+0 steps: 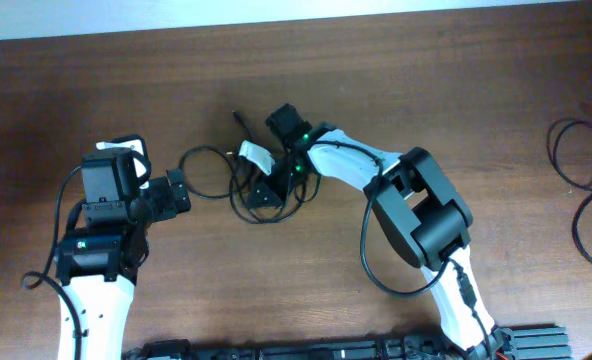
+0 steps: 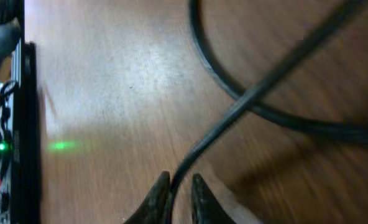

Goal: Untangle cables

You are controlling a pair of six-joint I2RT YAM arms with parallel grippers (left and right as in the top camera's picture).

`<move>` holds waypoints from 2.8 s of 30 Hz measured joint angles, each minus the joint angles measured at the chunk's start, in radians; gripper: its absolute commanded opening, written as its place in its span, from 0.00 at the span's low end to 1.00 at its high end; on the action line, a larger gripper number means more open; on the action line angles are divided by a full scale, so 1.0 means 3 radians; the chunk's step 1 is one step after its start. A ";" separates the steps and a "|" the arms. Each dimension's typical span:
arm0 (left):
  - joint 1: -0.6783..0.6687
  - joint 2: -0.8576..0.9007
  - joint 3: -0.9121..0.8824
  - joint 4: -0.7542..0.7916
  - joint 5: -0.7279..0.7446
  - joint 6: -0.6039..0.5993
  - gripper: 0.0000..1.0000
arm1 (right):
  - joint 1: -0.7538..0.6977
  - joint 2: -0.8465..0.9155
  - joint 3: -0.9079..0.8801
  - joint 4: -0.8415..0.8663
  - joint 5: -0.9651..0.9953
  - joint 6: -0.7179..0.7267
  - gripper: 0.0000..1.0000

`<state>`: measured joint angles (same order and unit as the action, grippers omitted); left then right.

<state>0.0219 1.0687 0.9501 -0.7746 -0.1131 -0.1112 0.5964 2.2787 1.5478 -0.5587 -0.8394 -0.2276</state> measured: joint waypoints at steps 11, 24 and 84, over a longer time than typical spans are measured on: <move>0.0000 0.0000 0.0000 0.0000 0.0000 0.0000 0.99 | -0.0303 0.0014 0.0314 -0.0467 0.0092 0.0111 0.59; 0.0000 0.0000 0.0000 0.0000 0.0000 0.0000 0.99 | 0.0552 0.0140 0.0276 0.0374 0.0398 0.0880 0.22; 0.0000 0.0000 0.0000 -0.0005 0.0000 0.0000 0.99 | -0.3363 -0.0142 0.1759 -0.1074 0.2511 0.1347 0.99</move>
<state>0.0219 1.0687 0.9501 -0.7761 -0.1131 -0.1112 -0.4126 2.2360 2.0754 -0.8810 -0.0860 0.1764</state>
